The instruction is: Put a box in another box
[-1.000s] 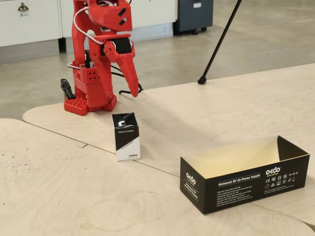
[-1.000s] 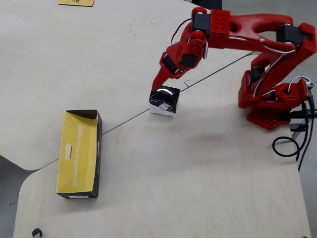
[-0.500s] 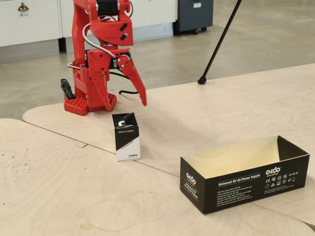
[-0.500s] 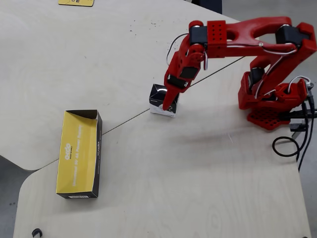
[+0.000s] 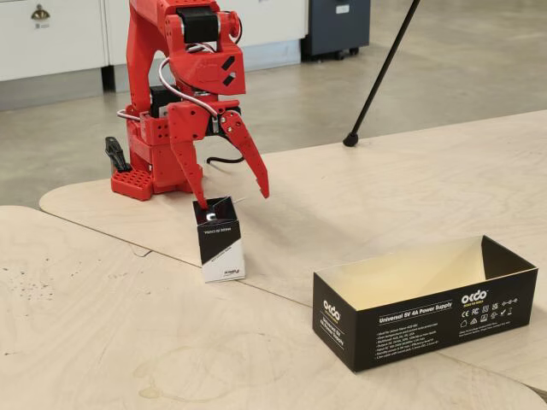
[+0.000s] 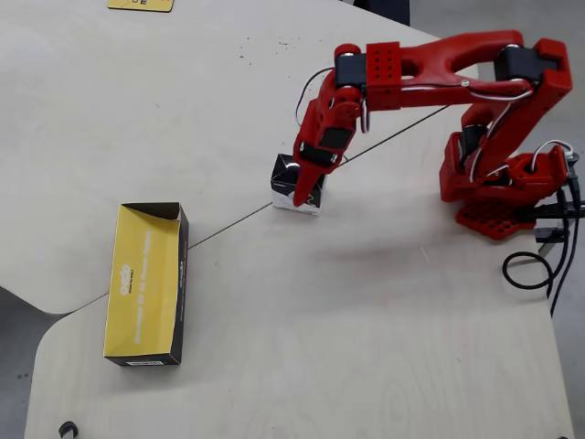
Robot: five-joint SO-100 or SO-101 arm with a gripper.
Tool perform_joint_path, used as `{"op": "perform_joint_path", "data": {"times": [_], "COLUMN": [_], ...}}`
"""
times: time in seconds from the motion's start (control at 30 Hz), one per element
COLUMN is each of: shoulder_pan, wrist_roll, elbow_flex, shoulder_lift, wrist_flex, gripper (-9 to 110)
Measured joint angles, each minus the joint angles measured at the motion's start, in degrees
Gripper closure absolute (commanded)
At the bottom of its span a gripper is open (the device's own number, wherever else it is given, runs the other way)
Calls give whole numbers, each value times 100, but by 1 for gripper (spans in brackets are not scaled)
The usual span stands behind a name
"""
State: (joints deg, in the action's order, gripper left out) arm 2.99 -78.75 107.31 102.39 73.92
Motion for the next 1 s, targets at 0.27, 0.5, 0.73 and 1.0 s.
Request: {"op": "perform_joint_path", "data": {"times": [0.27,0.5,0.73,1.0], "shoulder_pan": [396,448,448,431], "wrist_roll": [-510,-554,-527,-299], "elbow_flex": [-246,141,642,747], "shoulder_lift": [-79,-510,-580,-712], "wrist_flex": [0,-615,-1081,-1485], "gripper": [60,60,71,89]}}
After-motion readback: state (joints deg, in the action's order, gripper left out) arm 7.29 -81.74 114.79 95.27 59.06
